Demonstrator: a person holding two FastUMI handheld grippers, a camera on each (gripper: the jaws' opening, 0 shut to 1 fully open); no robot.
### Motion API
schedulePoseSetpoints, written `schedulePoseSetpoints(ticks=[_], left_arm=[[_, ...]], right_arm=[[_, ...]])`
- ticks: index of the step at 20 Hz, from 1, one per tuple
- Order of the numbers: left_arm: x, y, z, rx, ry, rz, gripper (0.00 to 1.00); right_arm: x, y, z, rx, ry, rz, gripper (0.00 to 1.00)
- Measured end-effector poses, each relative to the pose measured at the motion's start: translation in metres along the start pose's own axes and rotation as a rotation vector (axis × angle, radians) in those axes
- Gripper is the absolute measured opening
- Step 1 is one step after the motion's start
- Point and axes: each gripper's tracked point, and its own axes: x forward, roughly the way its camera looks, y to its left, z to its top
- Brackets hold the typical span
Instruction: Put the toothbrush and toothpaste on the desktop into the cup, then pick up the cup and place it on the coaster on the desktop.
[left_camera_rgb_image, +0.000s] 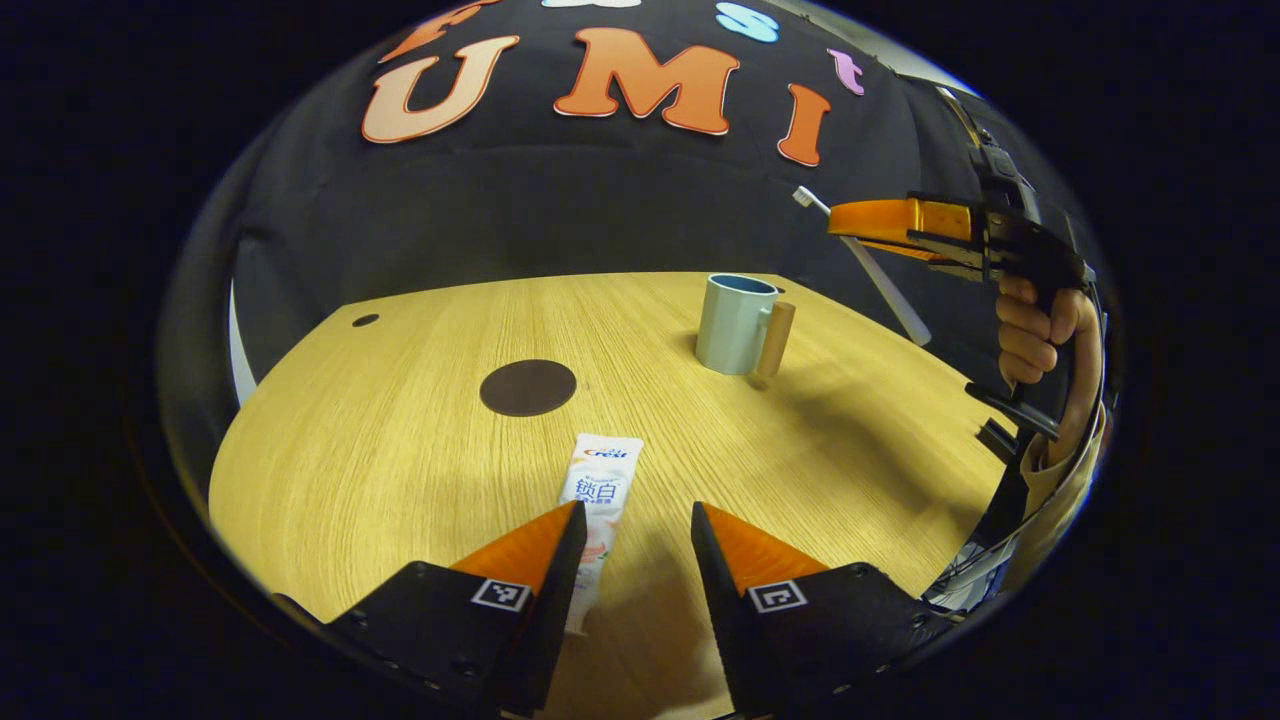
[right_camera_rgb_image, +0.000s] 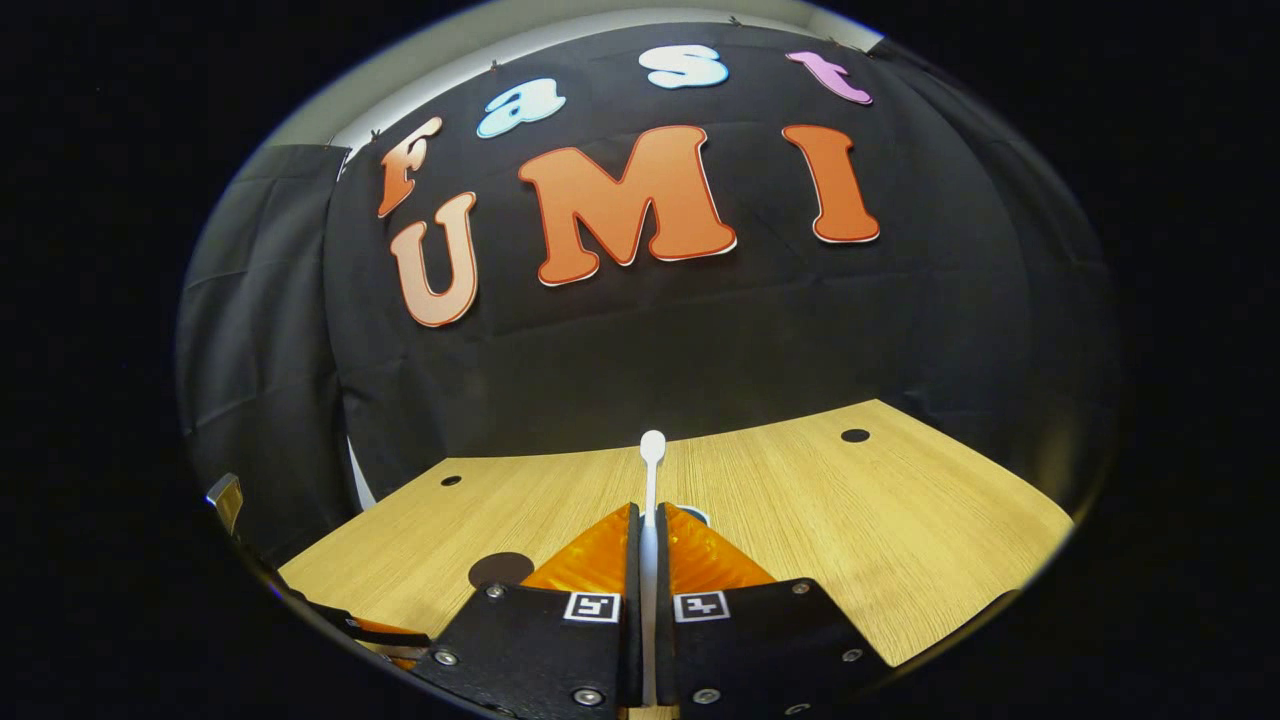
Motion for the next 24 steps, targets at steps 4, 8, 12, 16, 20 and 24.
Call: schedulePoseSetpoints(ticks=[4,8,12,16,20,24], left_arm=[[0.007,0.007,-0.001,0.049,0.031,0.019,0.65],[0.009,0.014,-0.005,0.075,0.082,0.034,0.65],[0.01,0.015,-0.011,0.065,0.128,0.021,0.65],[0.019,0.018,-0.02,0.054,0.173,0.037,0.66],[0.032,0.02,-0.024,0.034,0.208,0.046,0.46],[0.021,0.02,-0.022,0.058,0.204,0.024,0.41]], right_arm=[[0.005,-0.004,0.0,0.001,0.0,-0.005,0.05],[0.009,-0.006,0.003,-0.008,0.004,-0.009,0.05],[0.014,-0.003,0.014,-0.018,-0.007,-0.008,0.05],[0.023,0.003,0.023,-0.03,-0.012,-0.004,0.05],[0.033,0.012,0.036,-0.037,-0.021,0.007,0.05],[0.049,0.014,0.047,-0.04,-0.025,0.013,0.05]])
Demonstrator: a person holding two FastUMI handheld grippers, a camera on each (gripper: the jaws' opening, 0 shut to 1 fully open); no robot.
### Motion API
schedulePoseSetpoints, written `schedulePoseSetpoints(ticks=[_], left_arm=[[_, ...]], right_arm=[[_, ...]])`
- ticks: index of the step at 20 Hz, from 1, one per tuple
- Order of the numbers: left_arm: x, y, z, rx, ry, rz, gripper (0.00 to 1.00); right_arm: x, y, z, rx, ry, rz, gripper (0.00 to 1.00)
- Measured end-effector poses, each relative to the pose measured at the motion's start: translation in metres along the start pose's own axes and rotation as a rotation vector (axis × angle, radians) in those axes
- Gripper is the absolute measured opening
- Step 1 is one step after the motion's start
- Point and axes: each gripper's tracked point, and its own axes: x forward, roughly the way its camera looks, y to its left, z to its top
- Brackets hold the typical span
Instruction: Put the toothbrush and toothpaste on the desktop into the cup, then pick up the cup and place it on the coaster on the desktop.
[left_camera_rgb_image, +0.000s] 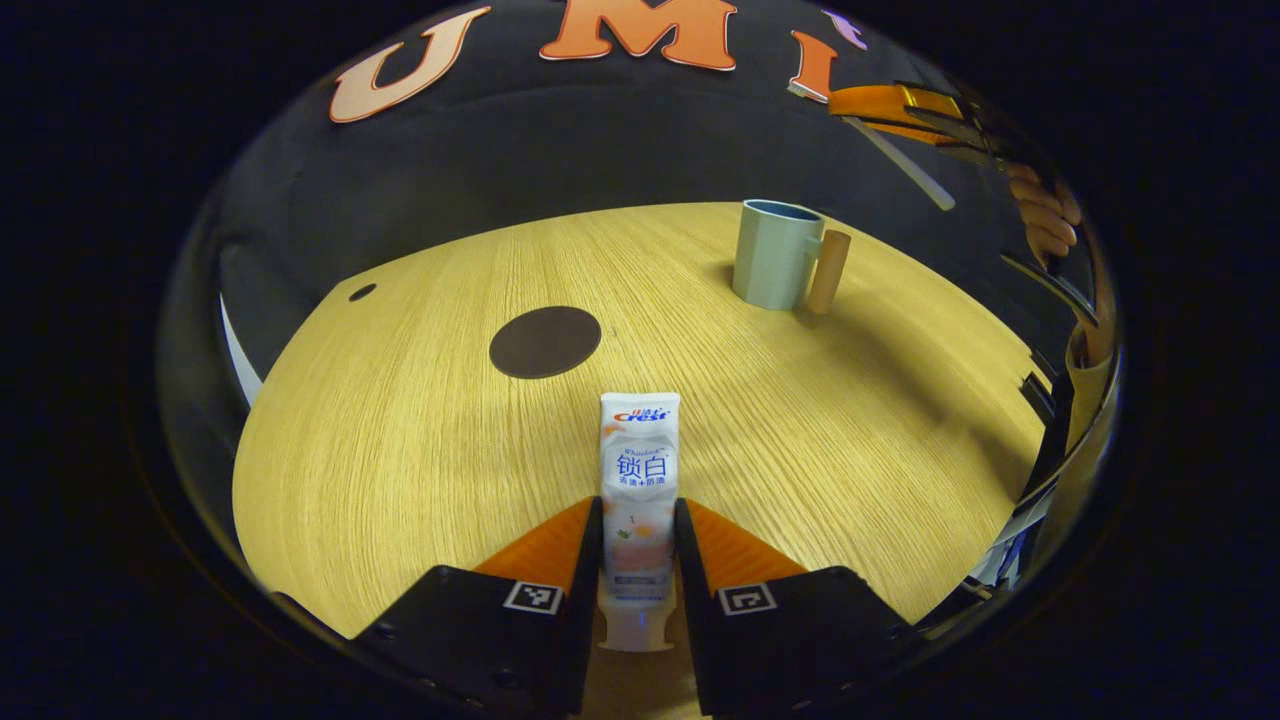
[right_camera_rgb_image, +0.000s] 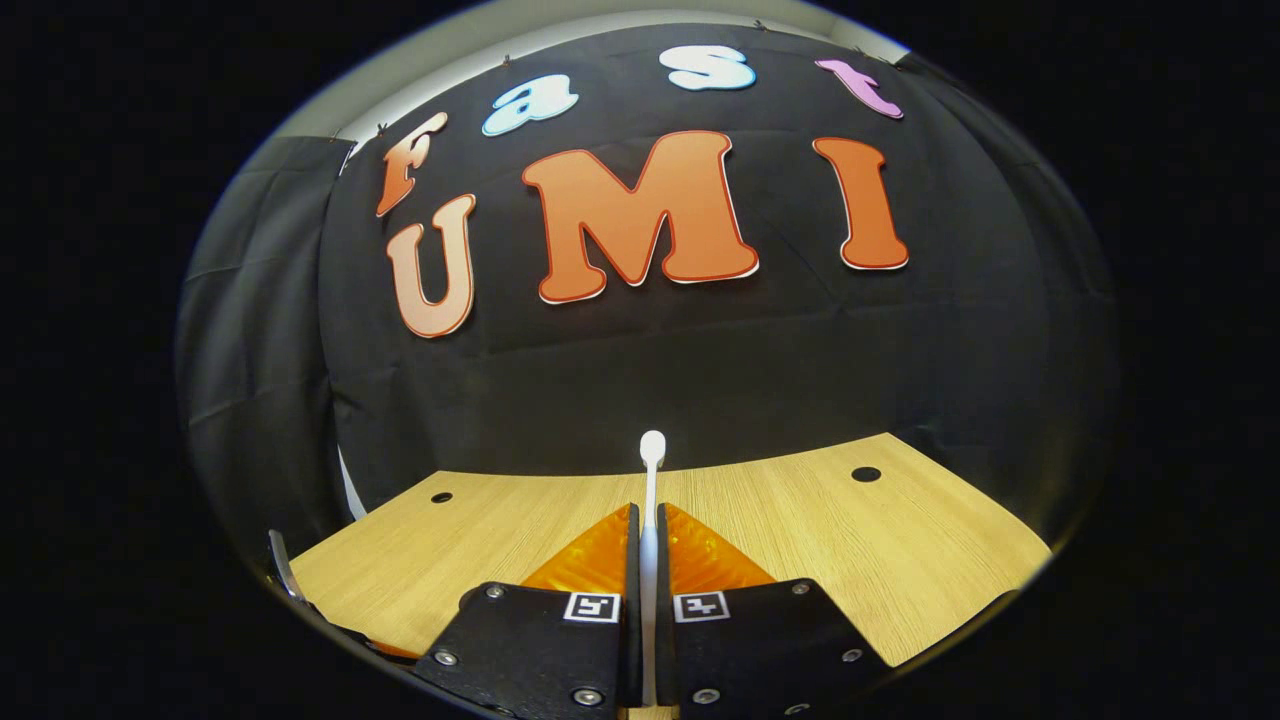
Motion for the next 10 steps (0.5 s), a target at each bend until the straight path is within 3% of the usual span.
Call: schedulePoseSetpoints(ticks=[3,4,10], left_arm=[[0.003,0.0,0.003,0.008,-0.041,0.005,0.38],[0.002,0.0,0.004,0.008,-0.065,0.011,0.33],[-0.005,-0.002,0.018,-0.005,-0.239,0.07,0.34]], right_arm=[[0.016,-0.001,0.002,0.003,0.0,0.006,0.05],[0.021,0.0,0.0,0.004,0.002,0.011,0.05],[0.059,0.005,-0.013,0.033,0.013,0.072,0.06]])
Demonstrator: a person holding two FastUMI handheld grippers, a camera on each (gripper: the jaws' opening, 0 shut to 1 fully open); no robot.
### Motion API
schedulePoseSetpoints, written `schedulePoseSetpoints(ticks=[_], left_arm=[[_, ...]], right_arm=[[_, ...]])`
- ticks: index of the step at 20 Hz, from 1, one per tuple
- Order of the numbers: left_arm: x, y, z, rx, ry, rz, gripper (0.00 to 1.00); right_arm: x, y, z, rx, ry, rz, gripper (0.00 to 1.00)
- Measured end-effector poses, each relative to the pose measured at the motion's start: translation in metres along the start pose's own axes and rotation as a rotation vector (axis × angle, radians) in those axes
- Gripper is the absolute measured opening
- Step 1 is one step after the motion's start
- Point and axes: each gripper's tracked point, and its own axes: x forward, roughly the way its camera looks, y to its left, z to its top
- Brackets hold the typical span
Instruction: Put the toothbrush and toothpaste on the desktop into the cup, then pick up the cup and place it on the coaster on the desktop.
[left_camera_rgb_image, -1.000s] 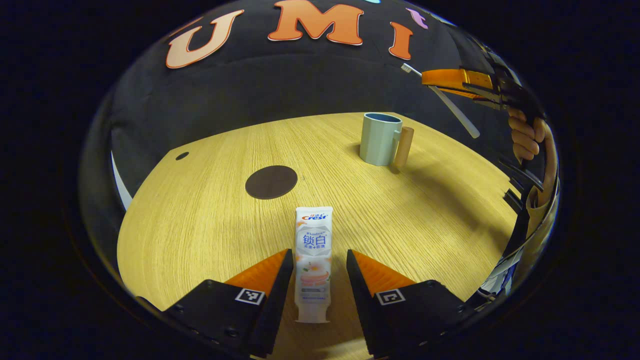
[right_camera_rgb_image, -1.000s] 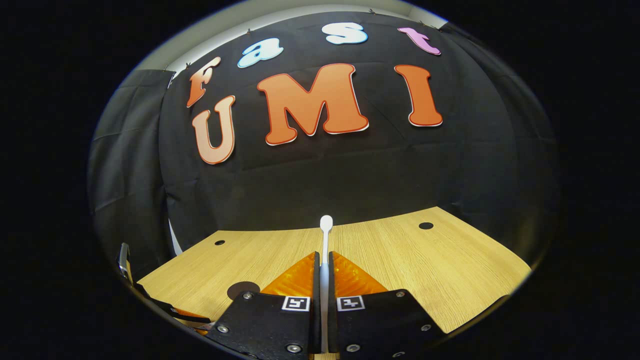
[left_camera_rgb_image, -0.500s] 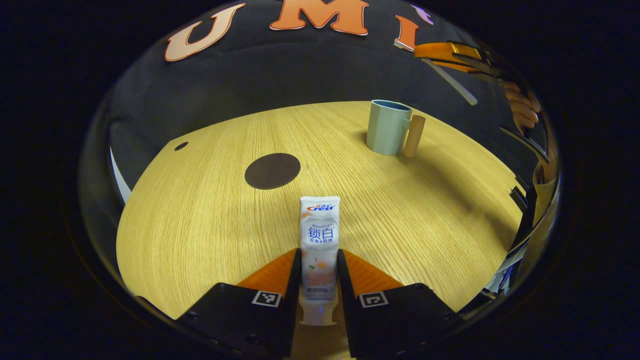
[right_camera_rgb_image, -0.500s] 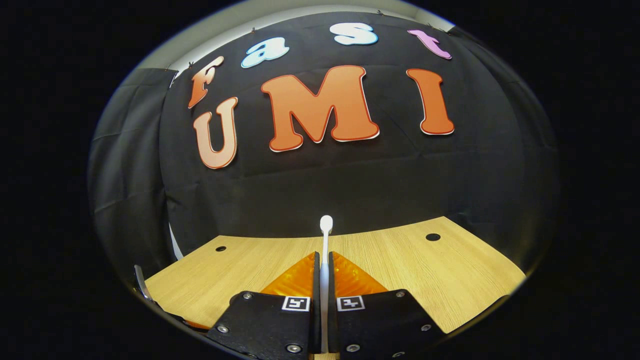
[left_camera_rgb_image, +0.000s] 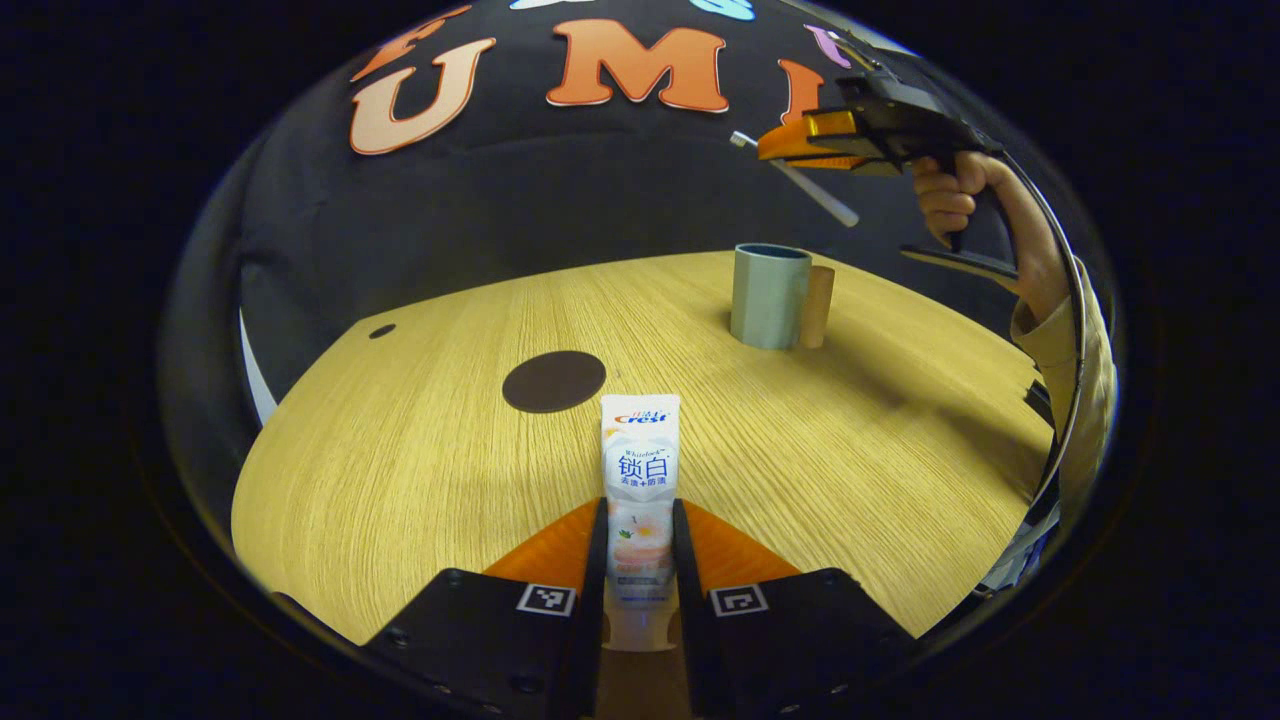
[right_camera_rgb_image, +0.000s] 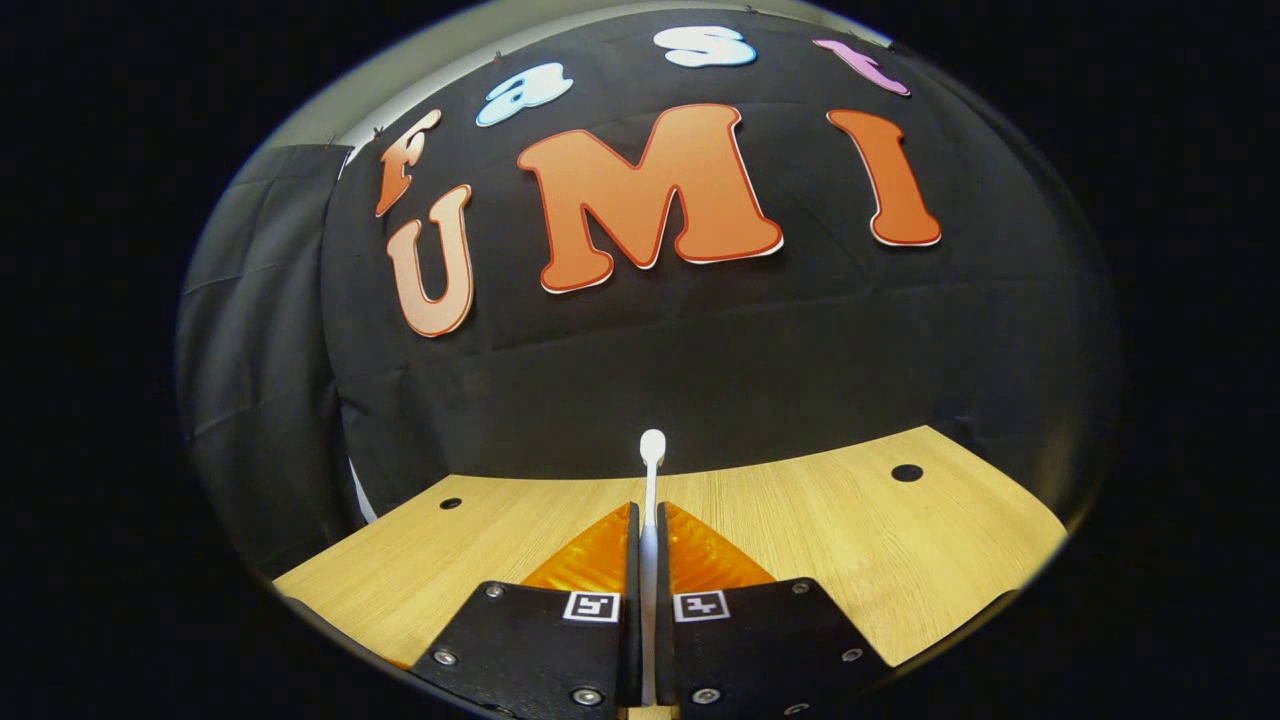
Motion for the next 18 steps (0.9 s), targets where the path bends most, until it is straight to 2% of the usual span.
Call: schedulePoseSetpoints(ticks=[3,8,12,18], left_arm=[[-0.003,0.0,0.017,-0.04,-0.091,0.02,0.34],[-0.011,-0.008,0.056,-0.039,-0.236,0.042,0.34],[-0.022,-0.013,0.101,-0.063,-0.345,0.051,0.34],[-0.012,-0.027,0.115,-0.072,-0.367,0.035,0.34]], right_arm=[[0.019,-0.005,-0.003,-0.025,-0.027,-0.004,0.05],[0.043,-0.017,-0.003,-0.082,-0.069,-0.028,0.05],[0.054,-0.023,-0.013,-0.038,-0.048,-0.018,0.05],[0.055,-0.029,-0.017,-0.041,-0.03,-0.027,0.06]])
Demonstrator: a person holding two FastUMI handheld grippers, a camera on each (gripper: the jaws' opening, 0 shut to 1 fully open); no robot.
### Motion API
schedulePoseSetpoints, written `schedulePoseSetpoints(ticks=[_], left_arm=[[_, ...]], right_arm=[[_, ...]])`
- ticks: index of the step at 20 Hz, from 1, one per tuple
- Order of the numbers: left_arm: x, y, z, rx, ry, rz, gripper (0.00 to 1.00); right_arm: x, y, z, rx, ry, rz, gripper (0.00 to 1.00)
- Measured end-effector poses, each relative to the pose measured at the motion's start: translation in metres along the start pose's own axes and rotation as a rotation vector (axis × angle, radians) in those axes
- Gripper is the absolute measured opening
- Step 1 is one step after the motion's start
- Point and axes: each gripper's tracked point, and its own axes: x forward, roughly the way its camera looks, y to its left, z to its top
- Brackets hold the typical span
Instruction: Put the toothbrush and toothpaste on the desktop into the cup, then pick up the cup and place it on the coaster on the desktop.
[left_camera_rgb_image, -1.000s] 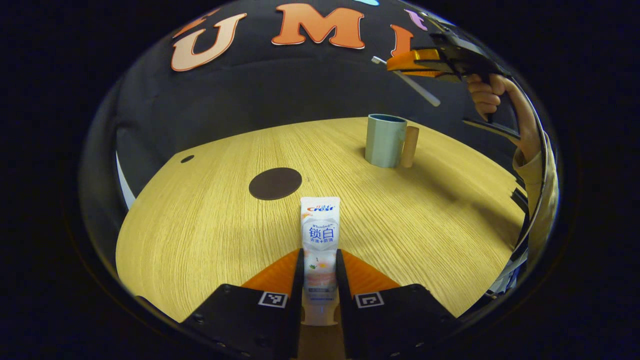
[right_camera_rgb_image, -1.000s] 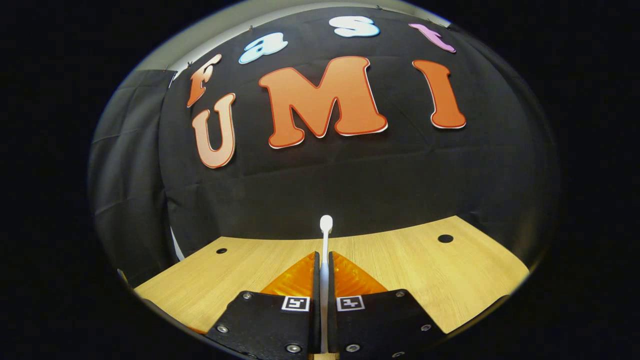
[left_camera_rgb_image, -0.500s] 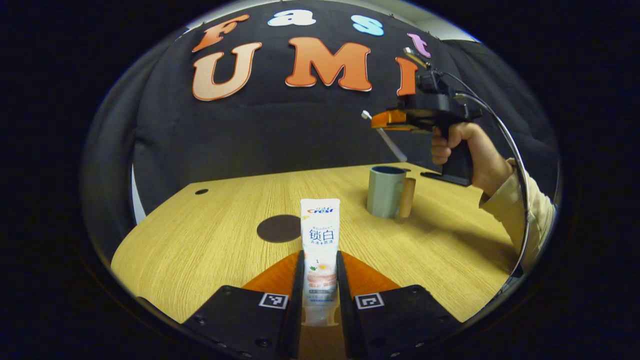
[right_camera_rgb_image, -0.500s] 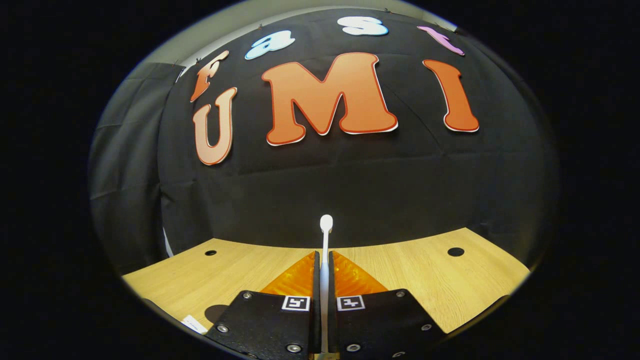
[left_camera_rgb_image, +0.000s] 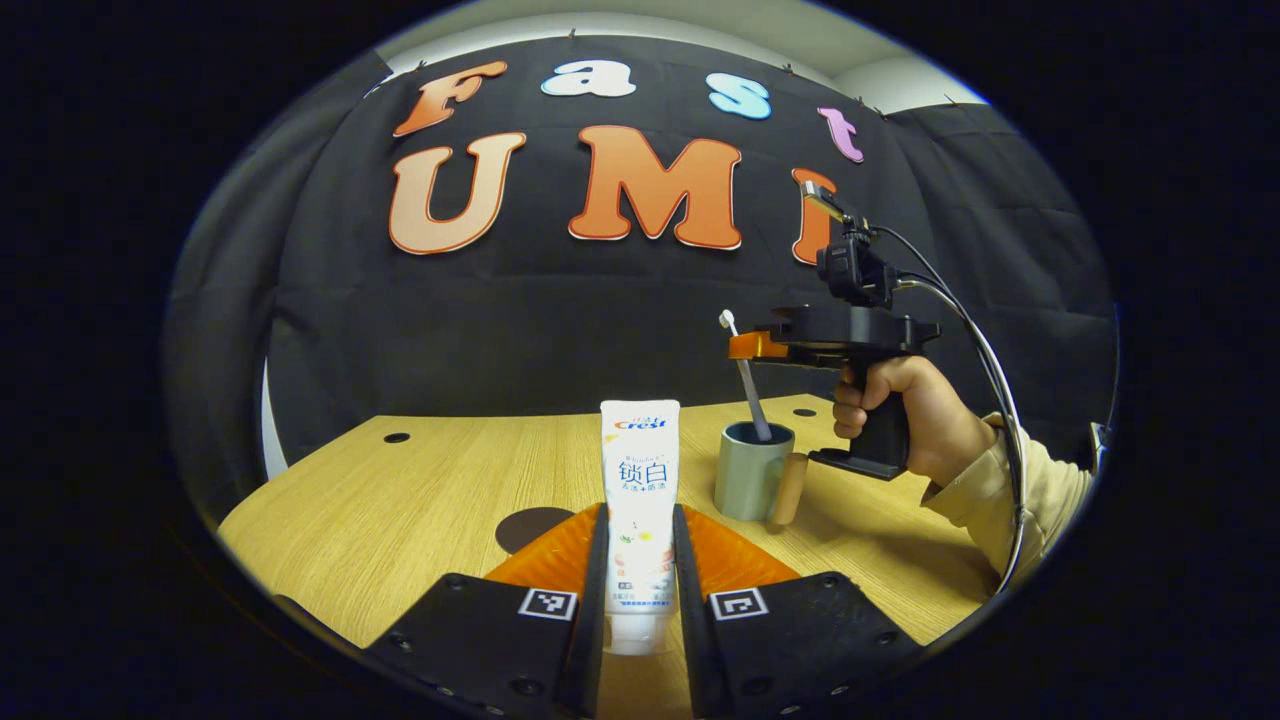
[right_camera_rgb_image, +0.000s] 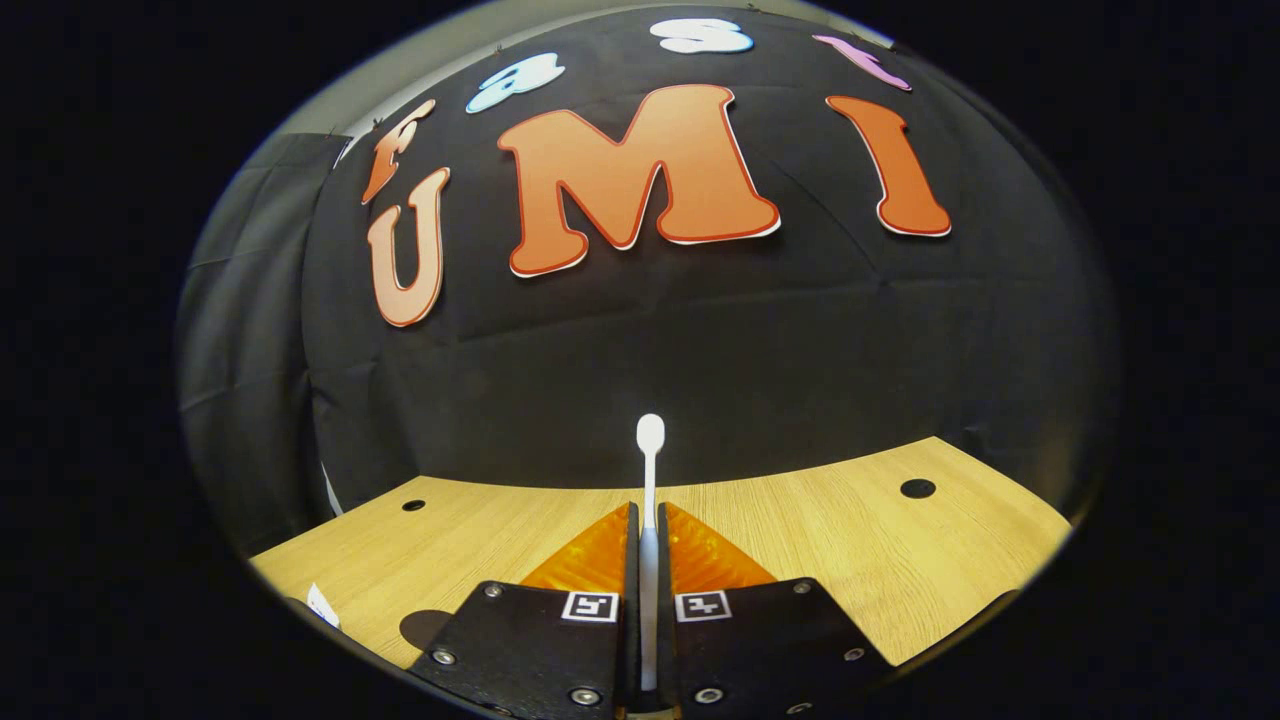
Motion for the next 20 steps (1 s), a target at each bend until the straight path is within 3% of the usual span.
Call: schedulePoseSetpoints(ticks=[8,10,11,12,13,14,15,16,17,18,20], left_arm=[[0.023,0.0,0.011,-0.011,0.007,0.03,0.34],[0.033,-0.005,0.02,-0.008,-0.004,0.034,0.34],[0.038,-0.009,0.024,-0.013,-0.01,0.034,0.34],[0.043,-0.014,0.028,-0.014,-0.014,0.029,0.32],[0.048,-0.017,0.034,-0.011,-0.017,0.033,0.34],[0.054,-0.02,0.038,-0.003,-0.018,0.038,0.34],[0.059,-0.025,0.044,0.003,-0.022,0.036,0.34],[0.066,-0.03,0.051,0.008,-0.03,0.032,0.34],[0.071,-0.036,0.056,0.014,-0.039,0.03,0.34],[0.078,-0.039,0.063,0.021,-0.048,0.031,0.33],[0.093,-0.049,0.077,0.032,-0.074,0.032,0.34]], right_arm=[[-0.013,0.002,-0.015,-0.027,0.05,0.022,0.08],[-0.024,0.0,-0.018,-0.04,0.064,0.033,0.14],[-0.029,-0.001,-0.018,-0.045,0.061,0.037,0.19],[-0.035,-0.003,-0.017,-0.049,0.053,0.035,0.32],[-0.043,-0.006,-0.014,-0.059,0.042,0.039,0.34],[-0.051,-0.008,-0.012,-0.069,0.028,0.046,0.51],[-0.059,-0.011,-0.012,-0.085,0.016,0.053,0.56],[-0.069,-0.017,-0.011,-0.103,0.001,0.047,0.71],[-0.079,-0.025,-0.01,-0.125,-0.013,0.035,0.77],[-0.089,-0.032,-0.011,-0.146,-0.026,0.025,0.9],[-0.11,-0.052,-0.016,-0.175,-0.049,-0.019,0.97]])
